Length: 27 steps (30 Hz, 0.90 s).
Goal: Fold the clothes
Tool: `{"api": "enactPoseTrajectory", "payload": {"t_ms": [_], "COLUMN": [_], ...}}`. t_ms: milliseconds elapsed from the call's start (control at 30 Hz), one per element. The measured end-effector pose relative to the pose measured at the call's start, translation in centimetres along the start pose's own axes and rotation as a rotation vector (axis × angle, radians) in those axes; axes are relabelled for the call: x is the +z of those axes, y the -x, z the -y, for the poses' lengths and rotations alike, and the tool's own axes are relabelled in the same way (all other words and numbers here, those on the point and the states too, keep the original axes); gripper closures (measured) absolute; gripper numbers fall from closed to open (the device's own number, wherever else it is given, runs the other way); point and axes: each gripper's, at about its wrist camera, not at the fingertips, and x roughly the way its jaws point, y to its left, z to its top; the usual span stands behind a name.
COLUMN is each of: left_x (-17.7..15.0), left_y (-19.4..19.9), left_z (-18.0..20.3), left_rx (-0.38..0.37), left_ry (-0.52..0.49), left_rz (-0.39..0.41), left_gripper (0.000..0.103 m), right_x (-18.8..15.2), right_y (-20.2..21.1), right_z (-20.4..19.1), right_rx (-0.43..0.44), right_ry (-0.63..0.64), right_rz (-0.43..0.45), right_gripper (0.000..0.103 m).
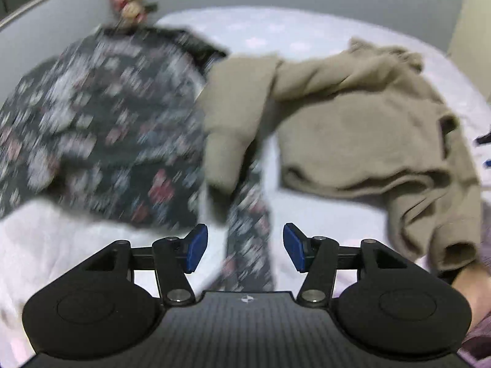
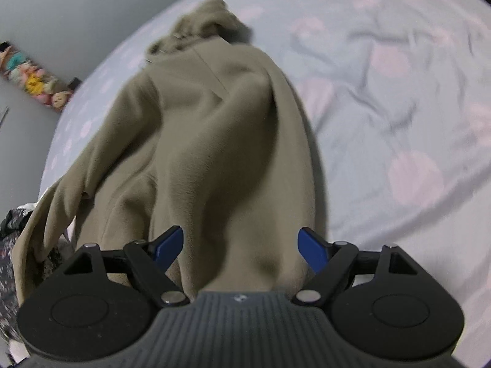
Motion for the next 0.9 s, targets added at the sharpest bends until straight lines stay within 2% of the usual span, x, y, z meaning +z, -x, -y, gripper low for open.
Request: {"api": "enactPoseTrajectory", "payload": {"t_ms": [67,200,300,400,467,500,567,600,633,667,700,767,900], "left_x": [0.9,1.9,2.7,3.6,4.4,4.7,5.3,5.6,5.9,6.2,6.6,7.4,9.5], "left_y": [-0.4,-3.0,-5.5,-7.9,-9.0,-9.5,-10.2,-10.5,-10.8,-11.2,-11.6,-12.4,-14.1], "left_z": [1.3,3.7,5.2,6.4,6.8,7.0,7.4,7.5,7.6,7.5,7.2,6.5,5.3], "left_rx": [-0.036,-0.073,-0.056,-0.043,-0.073,-0.092,-0.124,-0.141,-0.156,-0.169,-0.182,-0.208,-0.249], "left_ry": [-0.029,-0.093,-0.101,-0.096,-0.087,-0.081,-0.073,-0.072,-0.074,-0.076,-0.076,-0.079,-0.109], "left_rz": [0.019,0.01,-0.006,-0.004,0.003,0.007,0.012,0.015,0.016,0.015,0.011,0.003,0.012], "left_gripper": [0.05,0.05,0.05,0.05,0.05,0.05,0.05,0.05,0.05,0.05,0.05,0.05,0.05], "right_x": [0.1,0.1,0.0,0.0,-0.1,-0.2,-0.5,-0.7,-0.9,-1.0,-1.1,-1.1,-0.2], "right_y": [-0.8,-2.6,-3.2,-4.0,-4.8,-5.2,-5.7,-5.5,-5.3,-4.8,-4.2,-2.8,0.7], "right_z": [0.5,1.1,1.5,2.0,2.2,2.2,1.7,1.2,0.6,0.0,-0.5,-0.7,0.3], "right_rx": [-0.016,-0.074,-0.125,-0.161,-0.184,-0.196,-0.22,-0.226,-0.232,-0.233,-0.233,-0.233,-0.32], "right_ry": [-0.039,-0.096,-0.13,-0.164,-0.178,-0.179,-0.15,-0.12,-0.089,-0.063,-0.038,-0.042,-0.08], "right_rz": [-0.061,-0.165,-0.187,-0.224,-0.256,-0.272,-0.302,-0.295,-0.286,-0.257,-0.225,-0.185,-0.089], "right_gripper": [0.019,0.02,0.026,0.027,0.029,0.04,0.081,0.086,0.088,0.094,0.094,0.094,0.095]}}
